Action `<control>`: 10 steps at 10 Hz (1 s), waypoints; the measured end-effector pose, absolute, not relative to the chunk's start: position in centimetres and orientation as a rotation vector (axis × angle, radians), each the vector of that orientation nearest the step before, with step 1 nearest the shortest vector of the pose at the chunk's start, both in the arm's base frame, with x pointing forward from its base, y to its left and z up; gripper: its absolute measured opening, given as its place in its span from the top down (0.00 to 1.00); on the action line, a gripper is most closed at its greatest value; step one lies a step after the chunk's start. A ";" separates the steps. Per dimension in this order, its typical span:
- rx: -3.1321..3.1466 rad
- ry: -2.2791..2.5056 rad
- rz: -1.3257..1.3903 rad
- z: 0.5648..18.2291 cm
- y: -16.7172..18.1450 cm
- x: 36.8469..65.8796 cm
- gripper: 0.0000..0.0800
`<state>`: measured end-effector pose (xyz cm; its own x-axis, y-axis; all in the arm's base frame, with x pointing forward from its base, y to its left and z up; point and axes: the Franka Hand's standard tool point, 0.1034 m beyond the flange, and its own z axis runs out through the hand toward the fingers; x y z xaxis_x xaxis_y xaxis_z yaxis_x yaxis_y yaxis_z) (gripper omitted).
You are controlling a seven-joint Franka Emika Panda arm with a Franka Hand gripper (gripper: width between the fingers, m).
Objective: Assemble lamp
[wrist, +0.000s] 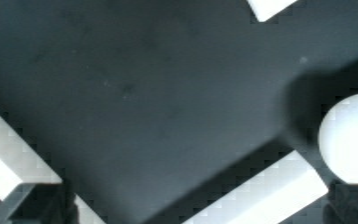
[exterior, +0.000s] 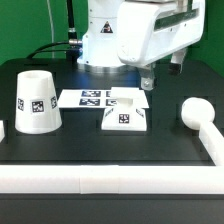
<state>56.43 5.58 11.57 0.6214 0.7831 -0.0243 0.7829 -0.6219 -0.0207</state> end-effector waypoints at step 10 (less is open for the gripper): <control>-2.827 -1.345 0.098 10.6 1.3 47.8 0.13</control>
Offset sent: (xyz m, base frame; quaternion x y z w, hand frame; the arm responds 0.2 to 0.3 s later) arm 0.0000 0.0000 0.0000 0.0000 0.0000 0.0000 1.0000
